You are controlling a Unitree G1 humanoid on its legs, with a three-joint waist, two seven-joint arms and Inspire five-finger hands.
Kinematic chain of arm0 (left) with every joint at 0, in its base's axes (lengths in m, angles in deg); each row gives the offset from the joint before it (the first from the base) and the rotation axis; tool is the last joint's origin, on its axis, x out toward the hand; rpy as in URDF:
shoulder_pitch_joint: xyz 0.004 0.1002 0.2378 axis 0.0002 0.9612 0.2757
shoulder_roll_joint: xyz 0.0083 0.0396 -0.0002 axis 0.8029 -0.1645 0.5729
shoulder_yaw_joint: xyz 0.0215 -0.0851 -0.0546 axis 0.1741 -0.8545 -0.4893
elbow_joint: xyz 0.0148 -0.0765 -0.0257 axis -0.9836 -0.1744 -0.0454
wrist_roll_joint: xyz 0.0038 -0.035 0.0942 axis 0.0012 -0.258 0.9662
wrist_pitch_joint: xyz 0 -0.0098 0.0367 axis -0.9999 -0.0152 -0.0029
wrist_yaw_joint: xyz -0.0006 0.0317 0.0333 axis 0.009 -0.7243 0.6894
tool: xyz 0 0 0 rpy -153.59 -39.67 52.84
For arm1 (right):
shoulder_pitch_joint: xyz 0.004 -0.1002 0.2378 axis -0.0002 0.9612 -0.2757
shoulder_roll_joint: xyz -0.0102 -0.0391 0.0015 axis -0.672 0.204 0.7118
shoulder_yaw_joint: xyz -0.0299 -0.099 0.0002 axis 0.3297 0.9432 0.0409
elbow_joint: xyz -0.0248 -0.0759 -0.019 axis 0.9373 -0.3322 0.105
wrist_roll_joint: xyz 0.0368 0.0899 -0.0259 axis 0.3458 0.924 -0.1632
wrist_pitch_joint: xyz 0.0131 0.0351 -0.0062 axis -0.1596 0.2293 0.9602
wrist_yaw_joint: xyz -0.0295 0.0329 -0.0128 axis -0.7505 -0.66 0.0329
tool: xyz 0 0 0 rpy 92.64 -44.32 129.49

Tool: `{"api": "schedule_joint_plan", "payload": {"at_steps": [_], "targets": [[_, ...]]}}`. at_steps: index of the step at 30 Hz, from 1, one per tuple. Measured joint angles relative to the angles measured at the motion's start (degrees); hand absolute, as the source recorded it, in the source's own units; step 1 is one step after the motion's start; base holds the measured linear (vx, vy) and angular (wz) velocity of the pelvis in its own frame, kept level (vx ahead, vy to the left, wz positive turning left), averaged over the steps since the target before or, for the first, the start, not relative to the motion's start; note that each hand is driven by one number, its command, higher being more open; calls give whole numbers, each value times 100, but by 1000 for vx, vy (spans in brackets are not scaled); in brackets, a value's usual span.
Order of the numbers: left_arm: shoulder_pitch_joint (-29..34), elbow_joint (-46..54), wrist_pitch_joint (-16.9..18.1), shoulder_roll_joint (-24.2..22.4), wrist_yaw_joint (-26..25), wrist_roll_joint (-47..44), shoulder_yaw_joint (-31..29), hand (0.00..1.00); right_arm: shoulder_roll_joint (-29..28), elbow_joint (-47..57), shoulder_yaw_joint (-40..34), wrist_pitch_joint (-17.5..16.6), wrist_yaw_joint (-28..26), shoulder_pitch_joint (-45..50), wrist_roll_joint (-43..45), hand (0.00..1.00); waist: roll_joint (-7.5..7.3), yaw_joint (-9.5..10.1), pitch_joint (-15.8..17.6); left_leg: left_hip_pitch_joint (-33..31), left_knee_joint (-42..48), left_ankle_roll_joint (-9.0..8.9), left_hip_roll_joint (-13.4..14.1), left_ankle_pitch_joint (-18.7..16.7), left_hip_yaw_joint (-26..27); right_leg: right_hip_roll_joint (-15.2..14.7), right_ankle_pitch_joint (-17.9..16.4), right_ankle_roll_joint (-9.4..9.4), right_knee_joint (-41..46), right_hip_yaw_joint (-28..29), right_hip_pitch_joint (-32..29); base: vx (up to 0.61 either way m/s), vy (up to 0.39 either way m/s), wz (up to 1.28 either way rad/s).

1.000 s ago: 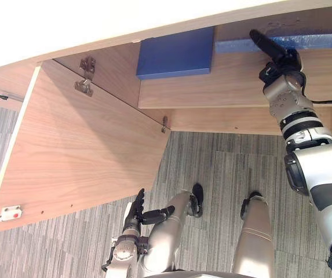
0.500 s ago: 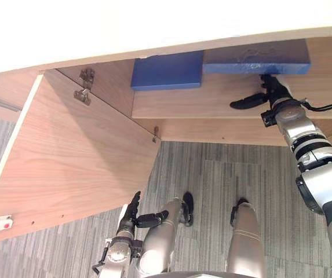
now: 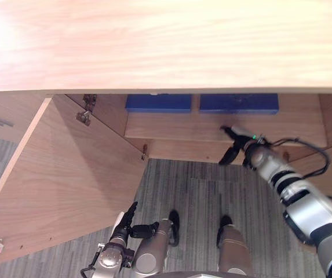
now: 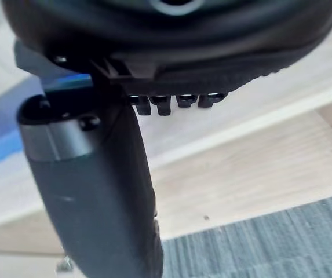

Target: Walk over to the cabinet, pick up the folder, carry it to the office cabinet, place the folder inside the office cabinet, then close the office cabinet door

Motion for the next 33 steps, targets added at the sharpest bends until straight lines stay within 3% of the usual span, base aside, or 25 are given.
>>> {"api": "schedule_joint_plan", "payload": {"at_steps": [6, 13, 15, 16, 17, 22, 23, 26, 28, 29, 30, 31, 33], "targets": [[90, -181, -59, 55, 225, 118, 95, 100, -164, -227, -843, -48, -381, 438, -176, 100, -22, 13, -220, 601, -804, -137, 0, 287, -115, 37, 327, 29, -943, -301, 766, 82, -25, 13], [76, -284, -13, 44, 283, 477, 97, 100, -363, -656, -1310, 23, -546, 574, -166, 100, -29, 23, -260, 873, -559, -170, 38, 246, -173, 109, 577, 71, -1295, -306, 1275, 28, 9, -4], [17, -353, 35, 18, 266, 632, 89, 100, -507, -738, -1342, 106, -534, 621, -167, 100, -27, 51, -261, 835, -149, -92, 20, 127, -697, 214, 665, 60, -1304, -167, 1362, -9, 1, -36], [-71, -453, 22, -32, 206, 799, 73, 100, -681, -766, -1571, 171, -512, 767, -212, 100, -36, 55, -329, 859, 48, -133, 25, -31, -1137, 337, 744, 69, -1376, -33, 1420, -21, 19, -44], [-116, -538, 23, -34, 191, 867, 70, 100, -757, -763, -1689, 183, -477, 864, -241, 100, -49, 53, -379, 883, 44, -148, 36, -81, -1199, 374, 781, 75, -1434, 22, 1432, -25, 40, -50], [-630, -1582, -134, -165, -228, 1109, -405, 100, -1683, -670, -3173, 274, 496, 1965, -613, 100, -334, -159, -681, 1130, -323, -21, 32, -233, -961, 506, 1262, 167, -1981, 767, 1346, -69, 99, -83], [-740, -1876, -239, -238, -468, 1101, -615, 100, -2006, -666, -3563, 372, 884, 2409, -486, 100, -437, -242, -740, 1269, -434, -1, 29, -243, -768, 516, 1439, 180, -2140, 1071, 1340, -93, 93, -104], [-838, -2278, -369, -283, -930, 948, -993, 100, -2417, -653, -3936, 478, 1329, 3470, 240, 100, -589, -424, -834, 1531, -472, 99, 47, -309, -233, 564, 1639, 197, -2232, 1515, 1351, -180, 108, -106], [-893, -2415, -427, -297, -1073, 817, -1133, 100, -2534, -642, -4124, 471, 1480, 3961, 720, 100, -624, -503, -851, 1667, -429, 101, 117, -380, 86, 628, 1779, 125, -2244, 1536, 1338, -185, 59, -106], [-859, -2462, -463, -340, -1121, 769, -1321, 100, -2586, -538, -4472, 507, 1507, 4039, 1200, 100, -593, -552, -861, 1732, -418, 187, 273, -380, 467, 686, 1944, -40, -2320, 1391, 1289, -221, 7, -164], [-869, -2552, -475, -387, -1147, 740, -1513, 100, -2626, -414, -4664, 478, 1541, 4117, 1417, 100, -542, -585, -838, 1838, -401, 180, 456, -364, 845, 660, 1722, -434, -1869, 557, 1149, -200, -6, -158], [-868, -2583, -477, -397, -1154, 714, -1553, 100, -2644, -325, -4761, 448, 1544, 4181, 1498, 100, -517, -595, -840, 1911, -405, 143, 556, -342, 1004, 592, 1575, -598, -1535, 103, 1093, -142, -29, -132], [-783, -2678, -474, -462, -1148, 660, -1671, 100, -2659, -169, -4973, 328, 1569, 4430, 1706, 100, -391, -602, -956, 2178, -481, 4, 950, -263, 1523, 286, 1126, -691, -615, -1129, 1120, -57, -94, -136]]}}
